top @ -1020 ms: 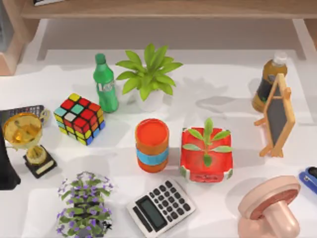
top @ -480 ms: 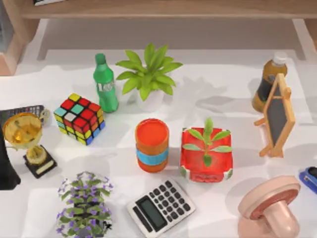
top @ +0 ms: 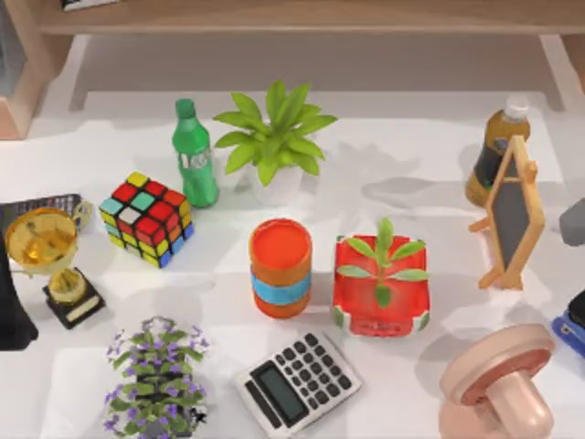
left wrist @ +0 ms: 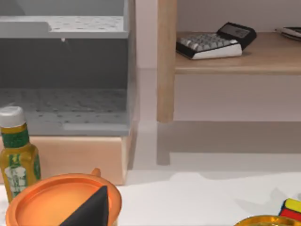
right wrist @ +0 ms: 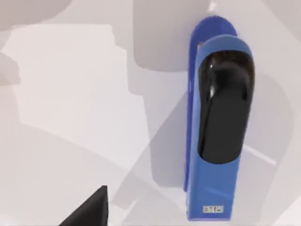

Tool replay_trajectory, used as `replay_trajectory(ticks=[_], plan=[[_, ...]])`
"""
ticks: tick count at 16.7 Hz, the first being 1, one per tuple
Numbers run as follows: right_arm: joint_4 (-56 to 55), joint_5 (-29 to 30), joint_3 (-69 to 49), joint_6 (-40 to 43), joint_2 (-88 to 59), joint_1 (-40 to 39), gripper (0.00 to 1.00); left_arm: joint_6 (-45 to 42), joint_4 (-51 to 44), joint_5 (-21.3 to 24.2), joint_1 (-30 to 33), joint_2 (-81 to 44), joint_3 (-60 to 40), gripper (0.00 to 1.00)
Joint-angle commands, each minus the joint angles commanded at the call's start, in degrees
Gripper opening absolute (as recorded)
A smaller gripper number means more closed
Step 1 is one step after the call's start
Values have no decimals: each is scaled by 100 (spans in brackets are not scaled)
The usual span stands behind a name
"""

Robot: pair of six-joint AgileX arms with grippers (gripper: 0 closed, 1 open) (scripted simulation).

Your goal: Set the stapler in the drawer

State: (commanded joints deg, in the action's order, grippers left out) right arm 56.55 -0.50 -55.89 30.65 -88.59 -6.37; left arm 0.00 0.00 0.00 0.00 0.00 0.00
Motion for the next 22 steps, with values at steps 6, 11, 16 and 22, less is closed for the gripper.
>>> replay_trajectory(ticks=[6, 11, 16, 22], plan=[[93, 22, -34, 1, -23, -82, 100, 0, 0, 0, 0, 0, 0, 100], [-512, 66, 539, 378, -59, 295, 100, 0, 0, 0, 0, 0, 0, 100], [-1445, 40, 992, 328, -571, 224, 100, 0, 0, 0, 0, 0, 0, 100], [-1645, 34, 925, -32, -805, -121, 100, 0, 0, 0, 0, 0, 0, 100]])
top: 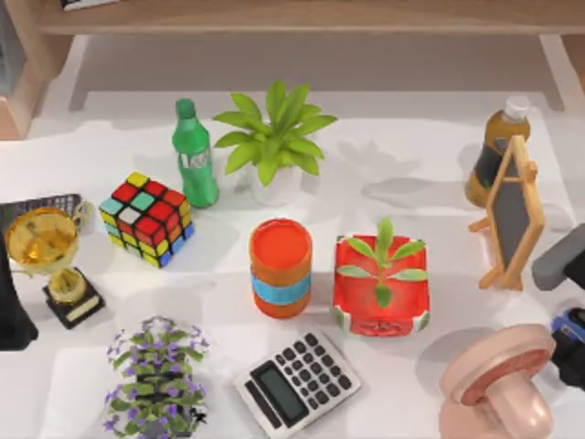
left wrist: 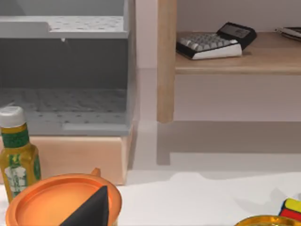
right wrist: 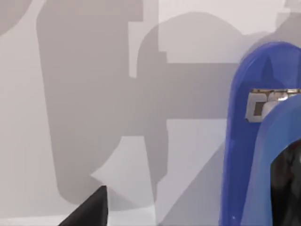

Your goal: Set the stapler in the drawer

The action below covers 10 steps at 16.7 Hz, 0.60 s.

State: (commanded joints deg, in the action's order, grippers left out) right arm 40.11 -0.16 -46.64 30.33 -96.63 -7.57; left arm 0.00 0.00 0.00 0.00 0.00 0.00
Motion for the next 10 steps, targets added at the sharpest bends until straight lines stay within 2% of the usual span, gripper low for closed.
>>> replay_trajectory(ticks=[2, 10], plan=[[0, 0, 0, 0, 0, 0, 100, 0, 0, 0, 0, 0, 0, 100], [0, 0, 0, 0, 0, 0, 40, 0, 0, 0, 0, 0, 0, 100]])
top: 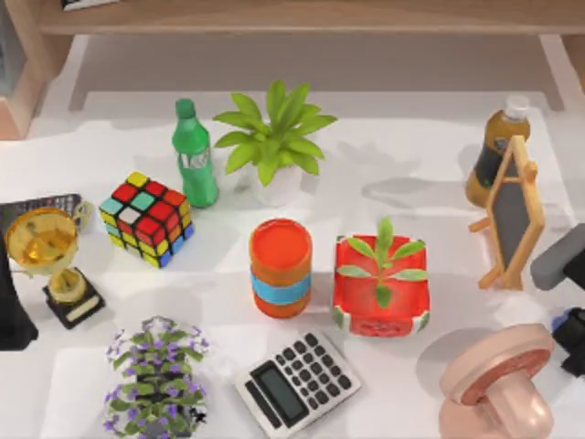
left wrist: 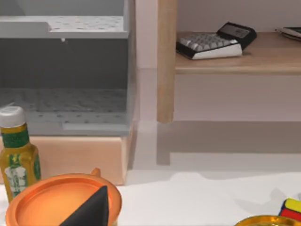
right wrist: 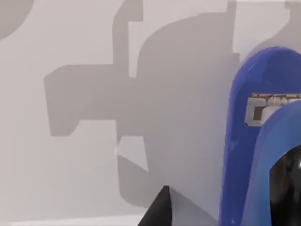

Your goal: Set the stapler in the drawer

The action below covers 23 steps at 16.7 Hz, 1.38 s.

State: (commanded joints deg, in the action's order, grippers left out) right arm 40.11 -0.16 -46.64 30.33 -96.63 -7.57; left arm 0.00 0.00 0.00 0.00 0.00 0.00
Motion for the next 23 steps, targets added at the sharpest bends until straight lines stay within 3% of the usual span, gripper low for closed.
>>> replay_trajectory(ticks=[5, 6, 15, 23], plan=[[0, 0, 0, 0, 0, 0, 2, 0, 0, 0, 0, 0, 0, 100], [0, 0, 0, 0, 0, 0, 0, 0, 0, 0, 0, 0, 0, 100], [24, 13, 0, 13, 24, 26, 0, 0, 0, 0, 0, 0, 0, 100], [769, 13, -347, 39, 410, 52, 0, 0, 0, 0, 0, 0, 0, 100]])
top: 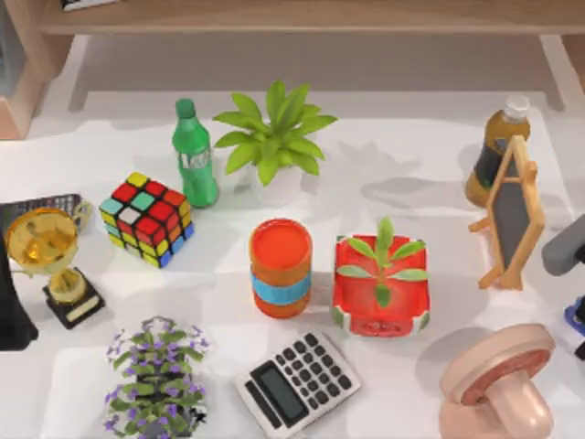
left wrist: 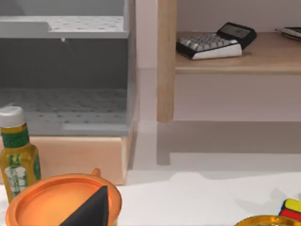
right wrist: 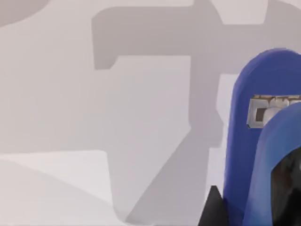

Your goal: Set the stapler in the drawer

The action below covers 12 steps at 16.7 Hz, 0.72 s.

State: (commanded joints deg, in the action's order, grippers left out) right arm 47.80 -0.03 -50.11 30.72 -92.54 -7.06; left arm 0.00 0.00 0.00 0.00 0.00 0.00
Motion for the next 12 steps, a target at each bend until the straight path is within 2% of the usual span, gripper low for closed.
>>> replay_trajectory(ticks=[6, 9, 12], plan=[[47, 18, -37, -35, -12, 27, 0, 0, 0, 0, 0, 0, 0, 100], [421, 144, -316, -74, 22, 389, 0, 0, 0, 0, 0, 0, 0, 100], [917, 258, -1088, -167, 32, 852, 0, 0, 0, 0, 0, 0, 0, 100]])
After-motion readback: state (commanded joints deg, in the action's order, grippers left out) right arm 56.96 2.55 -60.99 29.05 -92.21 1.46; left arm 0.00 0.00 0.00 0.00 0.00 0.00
